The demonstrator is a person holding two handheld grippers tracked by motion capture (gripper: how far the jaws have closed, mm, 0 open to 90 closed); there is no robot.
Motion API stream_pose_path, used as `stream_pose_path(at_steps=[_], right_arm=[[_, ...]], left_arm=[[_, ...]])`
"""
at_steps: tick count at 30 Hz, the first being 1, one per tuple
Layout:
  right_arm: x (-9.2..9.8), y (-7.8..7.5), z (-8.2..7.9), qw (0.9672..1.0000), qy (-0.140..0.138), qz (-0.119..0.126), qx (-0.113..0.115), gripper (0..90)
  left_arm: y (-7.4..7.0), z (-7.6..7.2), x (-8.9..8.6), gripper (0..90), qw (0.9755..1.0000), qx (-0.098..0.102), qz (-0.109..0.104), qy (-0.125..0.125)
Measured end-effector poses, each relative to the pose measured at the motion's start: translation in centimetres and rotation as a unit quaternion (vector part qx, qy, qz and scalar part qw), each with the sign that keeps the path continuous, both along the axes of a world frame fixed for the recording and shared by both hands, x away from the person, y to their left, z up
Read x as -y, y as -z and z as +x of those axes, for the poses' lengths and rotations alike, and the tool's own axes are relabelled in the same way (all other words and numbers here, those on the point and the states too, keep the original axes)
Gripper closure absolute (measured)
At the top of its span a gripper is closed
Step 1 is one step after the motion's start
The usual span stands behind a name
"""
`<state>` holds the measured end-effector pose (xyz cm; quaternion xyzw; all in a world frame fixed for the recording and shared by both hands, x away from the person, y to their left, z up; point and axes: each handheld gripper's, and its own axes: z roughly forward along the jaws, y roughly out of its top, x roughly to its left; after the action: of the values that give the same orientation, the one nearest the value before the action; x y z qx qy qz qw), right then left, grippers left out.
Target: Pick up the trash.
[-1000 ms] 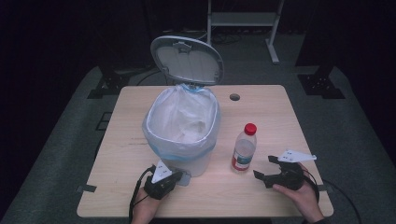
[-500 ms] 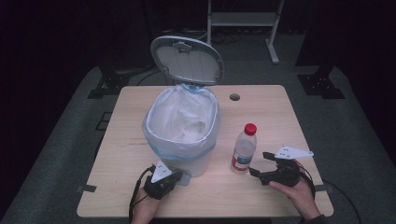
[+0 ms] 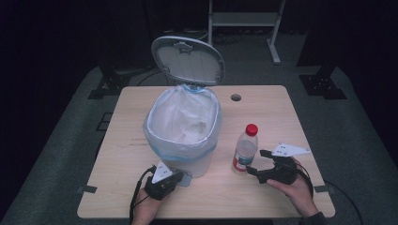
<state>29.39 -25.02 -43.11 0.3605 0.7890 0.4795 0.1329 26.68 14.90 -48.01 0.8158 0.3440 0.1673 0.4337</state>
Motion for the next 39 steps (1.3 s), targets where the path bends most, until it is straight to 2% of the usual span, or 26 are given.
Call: stream_pose_path(at_steps=[8,10,12,22,25,31,39], right_arm=[[-0.7,0.1,0.5,1.0000,-0.005,0.001,-0.001,10.2],[-0.8,0.1,0.6,1.0000,-0.005,0.001,-0.001,14.0],[-0.9,0.1,0.7,1.0000,-0.004,0.001,0.003,14.1],[-1.5,0.5,1.3,1.0000,-0.005,0.002,-0.002,14.2],[-1.6,0.6,1.4,1.0000,-0.006,0.001,-0.003,14.2],[-1.9,0.8,1.7,1.0000,-0.008,0.000,-0.006,14.2],[-2.3,1.1,2.2,0.9999,-0.009,0.002,-0.008,14.9]], left_arm=[[0.0,0.0,0.0,88.9,1.0000,-0.001,0.001,0.000],[0.0,0.0,0.0,88.9,1.0000,-0.001,0.001,0.000],[0.0,0.0,0.0,88.9,1.0000,-0.001,0.001,0.000],[0.0,-0.1,0.1,88.9,1.0000,0.005,0.005,0.000],[0.0,0.0,-0.1,88.8,1.0000,0.000,-0.002,0.001],[0.0,-0.2,0.1,88.9,0.9999,0.009,0.009,-0.001],[0.0,-0.2,0.1,88.9,0.9999,0.009,0.009,-0.001]])
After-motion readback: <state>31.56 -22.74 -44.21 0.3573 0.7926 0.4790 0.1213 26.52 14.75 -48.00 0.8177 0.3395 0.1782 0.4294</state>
